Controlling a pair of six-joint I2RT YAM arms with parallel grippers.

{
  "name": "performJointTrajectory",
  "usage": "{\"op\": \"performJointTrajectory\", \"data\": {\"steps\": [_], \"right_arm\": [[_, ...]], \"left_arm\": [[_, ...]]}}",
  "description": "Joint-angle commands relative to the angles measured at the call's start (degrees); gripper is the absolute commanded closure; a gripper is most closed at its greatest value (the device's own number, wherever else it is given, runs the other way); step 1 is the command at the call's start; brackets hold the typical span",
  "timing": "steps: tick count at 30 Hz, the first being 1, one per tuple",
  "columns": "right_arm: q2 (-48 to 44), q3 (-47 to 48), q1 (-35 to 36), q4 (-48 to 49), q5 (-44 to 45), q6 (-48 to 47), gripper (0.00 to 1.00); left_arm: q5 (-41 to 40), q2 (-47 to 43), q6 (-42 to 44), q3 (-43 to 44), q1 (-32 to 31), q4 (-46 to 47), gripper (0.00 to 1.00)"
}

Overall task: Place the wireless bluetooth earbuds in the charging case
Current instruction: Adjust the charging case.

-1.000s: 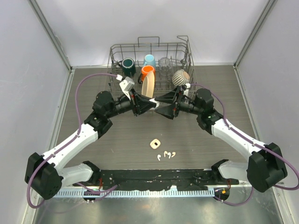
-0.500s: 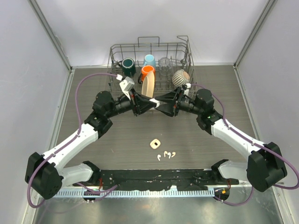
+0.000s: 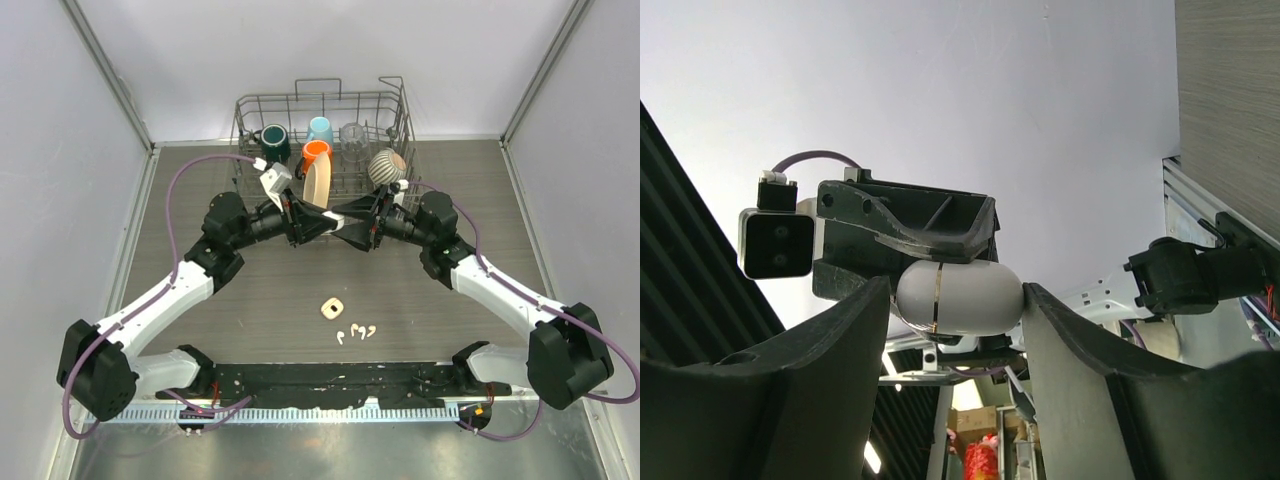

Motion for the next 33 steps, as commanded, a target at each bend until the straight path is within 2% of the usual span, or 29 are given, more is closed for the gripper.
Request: {"op": "performJointTrajectory", "data": {"steps": [1, 3, 5, 8, 9, 12, 13, 15, 16, 19, 23, 27, 30, 33], "right_arm": [[0.01, 0.11, 0.38, 4.48, -1.17, 0.37, 0.39], [0.1, 0.02, 0.47, 4.83, -1.08, 0.55, 0.4], [-0.16, -0.33, 0.38, 5.01, -0.64, 0.64, 0.46], [-0.34, -0.68, 0.47, 6.05, -0.55, 0.72, 0.69], [-0.25, -0.86, 0.47, 6.41, -0.47, 1.07, 0.83], [-0.52, -1.39, 0.47, 7.11, -0.11, 1.25, 0.99], [-0.6, -1.74, 0.47, 7.29, 0.32, 1.25, 0.99], [-1.04, -2.44, 0.47, 8.16, 1.2, 1.78, 0.99], [-1.22, -3.05, 0.47, 9.04, 1.9, 2.48, 0.99], [-1.22, -3.67, 0.47, 9.84, 2.61, 3.27, 0.99], [-0.52, -4.28, 0.47, 12.99, 2.87, 5.46, 0.99], [0.45, -5.08, 0.47, 16.78, 2.88, 7.58, 0.99], [0.8, -5.17, 0.47, 17.48, 2.7, 8.02, 0.99], [0.89, -5.43, 0.47, 17.4, 2.61, 8.11, 0.99]], "left_arm": [[1.32, 0.5, -0.12, 2.4, -0.15, 2.33, 1.0], [1.23, 0.41, -0.03, 2.49, -0.23, 2.07, 1.0], [1.05, 0.41, -0.03, 2.4, -0.15, 2.15, 1.0], [1.06, 0.41, -0.3, 2.4, -0.15, 1.89, 1.0], [0.88, 0.32, -0.3, 2.4, -0.15, 1.8, 0.99], [-0.26, 0.32, -0.91, 2.14, -0.15, 1.63, 0.93], [-0.79, 0.24, -1.17, 1.88, -0.15, 1.63, 0.83], [-1.84, -0.2, -1.96, 1.26, -0.15, 2.24, 0.73], [-2.19, -0.46, -2.14, 1.0, -0.15, 2.5, 0.56], [-3.16, -1.69, -3.11, -0.49, -0.15, 3.65, 0.4], [-4.65, -3.8, -4.07, -5.4, -0.23, 8.9, 0.39], [-5.89, -6.0, -4.96, -12.97, -0.15, 23.12, 0.39], [-7.82, -6.62, -4.52, -14.47, -0.23, 23.95, 0.39], [-5.81, -6.18, -2.68, -14.56, -0.41, 26.91, 0.41]]}}
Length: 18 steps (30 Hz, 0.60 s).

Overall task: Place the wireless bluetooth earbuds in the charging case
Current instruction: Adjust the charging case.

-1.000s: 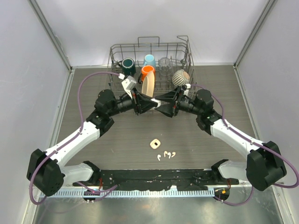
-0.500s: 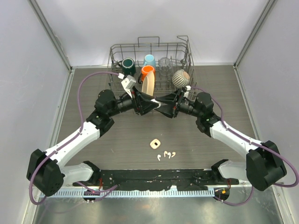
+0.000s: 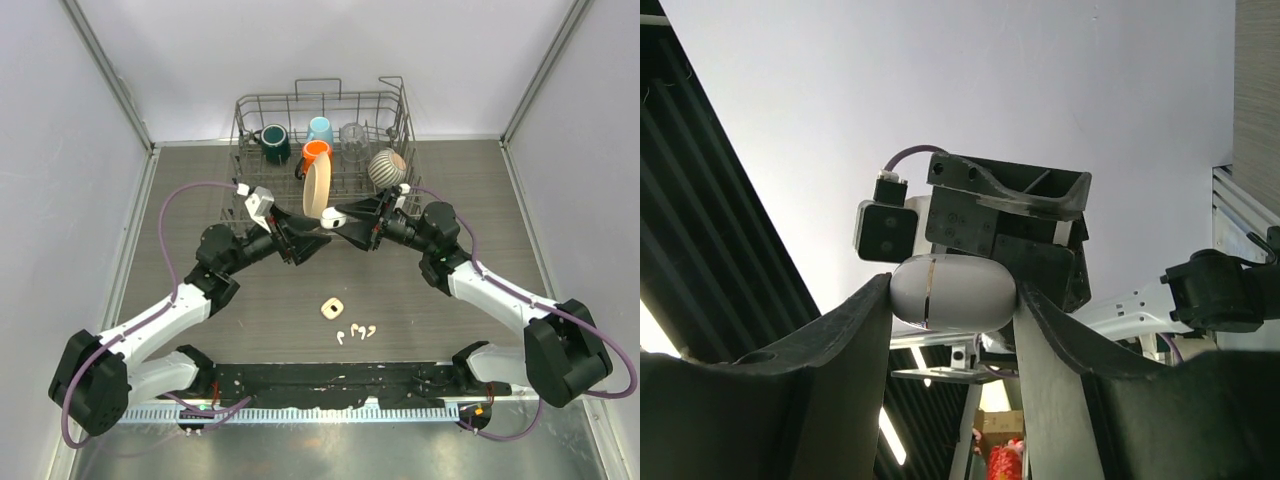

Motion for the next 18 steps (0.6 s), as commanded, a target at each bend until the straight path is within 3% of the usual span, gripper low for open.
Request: {"op": "performJointTrajectory", "data": {"steps": [1, 6, 18], "right_arm": [[0.15, -0.38, 0.18, 4.41, 0.08, 1.49, 0.99], [0.5, -0.73, 0.18, 4.33, -0.01, 1.49, 0.99], [0.76, -0.38, 0.09, 4.41, -1.07, 1.22, 0.99]], "left_arm": [[0.06, -0.41, 2.11, -0.09, -0.63, 13.22, 0.41], [-1.17, 1.35, 2.29, -2.55, -1.5, 22.63, 0.41], [0.58, 7.23, 2.56, 0.17, -3.53, 25.55, 0.47]]}}
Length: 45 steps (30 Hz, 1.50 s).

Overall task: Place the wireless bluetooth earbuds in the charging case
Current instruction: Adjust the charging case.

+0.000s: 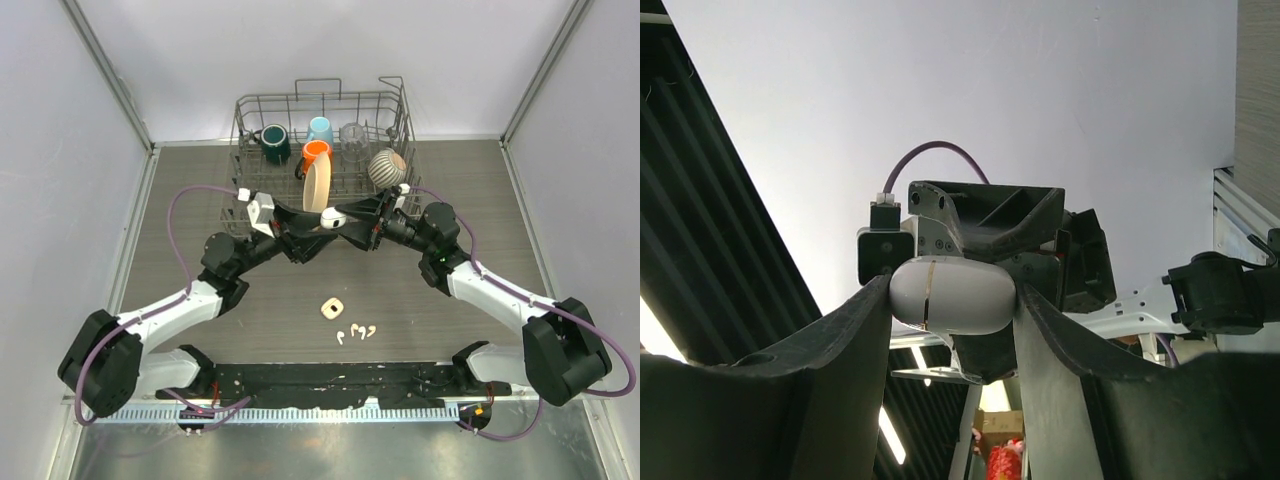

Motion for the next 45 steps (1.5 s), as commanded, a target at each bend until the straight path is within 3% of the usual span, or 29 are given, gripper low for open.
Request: {"op": "performJointTrajectory", "data": {"steps": [1, 8, 21, 31, 34, 40, 45], "right_arm": [[0.35, 0.03, 0.18, 2.78, -1.26, 0.7, 0.99], [-0.18, -0.41, 0.18, 2.6, -1.27, 0.61, 0.99], [-0.36, -0.67, 0.18, 0.67, -1.53, -0.62, 0.99], [-0.45, -0.32, 0.18, -1.62, -1.44, -2.29, 0.99], [-0.53, -0.14, 0.18, -1.71, -1.44, -2.38, 0.99], [-0.45, 0.03, 0.18, -2.67, -1.7, -3.17, 0.99], [-0.62, 0.47, 0.18, -5.13, -1.97, -5.19, 0.97]], "left_arm": [[0.85, 2.1, 1.03, 2.55, -0.97, 6.03, 0.48], [1.11, 5.88, 1.56, 2.73, -2.11, 13.85, 0.52], [0.67, 7.56, 1.73, 3.17, -2.99, 16.49, 0.66], [1.11, 7.64, 1.03, 3.43, -3.08, 16.32, 0.54], [1.55, 7.99, 0.59, 3.96, -3.08, 15.71, 0.59], [1.81, 8.17, 0.68, 4.31, -3.08, 15.62, 0.83], [1.38, 8.08, 1.03, 3.87, -3.08, 16.14, 0.96]]}}
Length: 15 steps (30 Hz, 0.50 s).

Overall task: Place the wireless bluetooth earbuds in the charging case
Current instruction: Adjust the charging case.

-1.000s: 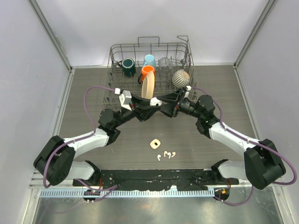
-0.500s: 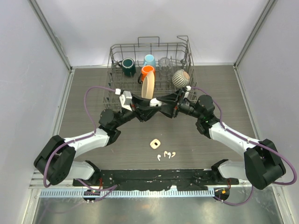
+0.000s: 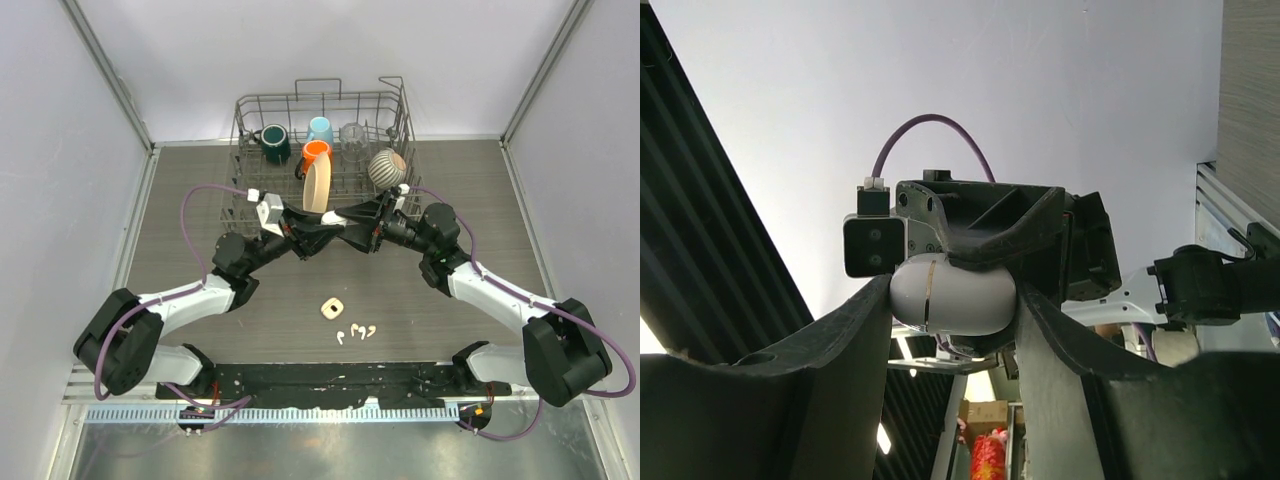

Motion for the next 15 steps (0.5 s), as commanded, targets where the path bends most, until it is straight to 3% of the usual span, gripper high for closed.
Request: {"op": "performJointTrajectory", "data": {"steps": [1, 2, 3, 6, 8, 12, 15], "right_arm": [[-0.49, 1.0, 0.38, -4.59, -0.11, -3.85, 0.93], [-0.58, 1.09, 0.38, -4.68, -0.11, -4.65, 0.87], [-0.75, 1.17, 0.38, -4.94, -0.28, -5.61, 0.71], [-1.71, 2.58, 0.38, -8.97, -0.64, -11.76, 0.44], [-2.86, 4.95, 0.38, -16.59, 0.41, -19.12, 0.28], [-5.49, 7.06, 0.29, -24.44, 2.87, -27.4, 0.21], [-8.65, 7.24, 0.29, -28.31, 5.85, -32.84, 0.21]], "left_arm": [[2.43, -0.29, -0.13, 2.78, -1.2, 6.61, 0.99], [2.16, -0.37, -0.05, 2.34, -1.2, 6.88, 1.0], [1.72, -0.46, -0.22, 2.08, -1.2, 7.66, 1.0], [1.46, -0.99, -0.92, 0.67, -1.2, 9.24, 1.0], [0.58, -1.95, -1.01, -2.3, -1.2, 11.09, 1.0], [-1.26, -3.71, 1.01, -8.28, -1.2, 19.85, 1.0], [-2.93, -6.43, 3.12, -11.98, -1.29, 19.89, 1.0]]}}
